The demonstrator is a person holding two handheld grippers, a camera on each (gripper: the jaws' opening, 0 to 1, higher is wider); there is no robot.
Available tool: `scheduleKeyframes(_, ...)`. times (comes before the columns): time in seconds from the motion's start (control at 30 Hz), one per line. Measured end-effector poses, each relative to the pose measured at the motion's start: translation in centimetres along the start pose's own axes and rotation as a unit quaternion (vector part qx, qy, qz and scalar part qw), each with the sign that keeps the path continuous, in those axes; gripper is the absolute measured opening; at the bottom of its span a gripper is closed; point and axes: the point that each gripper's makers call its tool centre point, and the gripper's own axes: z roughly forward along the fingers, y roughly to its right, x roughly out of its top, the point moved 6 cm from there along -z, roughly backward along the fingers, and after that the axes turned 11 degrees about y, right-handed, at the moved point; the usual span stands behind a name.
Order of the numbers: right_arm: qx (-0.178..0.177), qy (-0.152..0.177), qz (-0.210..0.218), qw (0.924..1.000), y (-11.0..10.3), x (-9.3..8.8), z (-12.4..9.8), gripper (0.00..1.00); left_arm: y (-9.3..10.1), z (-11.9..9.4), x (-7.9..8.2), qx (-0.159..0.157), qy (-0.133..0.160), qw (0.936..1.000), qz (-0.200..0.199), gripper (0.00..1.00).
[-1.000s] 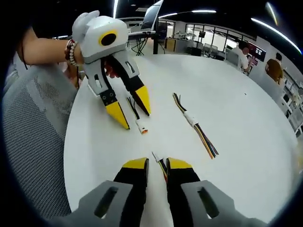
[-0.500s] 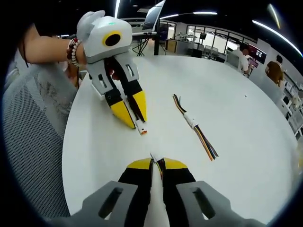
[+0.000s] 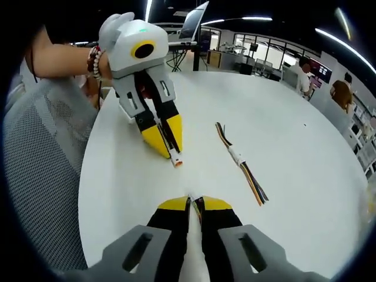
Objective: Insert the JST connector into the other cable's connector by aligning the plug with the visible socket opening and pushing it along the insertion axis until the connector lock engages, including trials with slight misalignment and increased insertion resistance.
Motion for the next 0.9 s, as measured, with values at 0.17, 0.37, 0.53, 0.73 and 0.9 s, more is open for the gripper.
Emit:
scheduleKeyframes(0.17,-0.006,0.008,-0.026,0.9996,-0.3,1.1,0.3,0.04,-0.4,-0.4,0.9,0.011,0.012,0.9999,0.004,0.00)
scheduleKeyframes(0.37,0.004,0.016,-0.045,0.9989,-1.0,2.0,1.2,0.04,-0.3,-0.2,1.0,0.011,0.010,0.9998,0.012,0.00)
scheduleKeyframes(0.53,0.009,0.017,-0.054,0.9984,-1.1,2.2,1.6,0.04,-0.2,-0.1,0.8,0.009,0.004,0.9999,0.012,0.00)
scheduleKeyframes(0.73,0.010,0.009,-0.057,0.9983,-1.2,2.0,1.8,0.04,0.0,0.1,0.9,0.006,0.003,0.9998,0.018,0.00)
scheduleKeyframes(0.9,0.007,0.001,-0.056,0.9984,-1.0,1.8,1.9,0.04,0.0,0.1,1.2,0.004,0.005,0.9997,0.023,0.00)
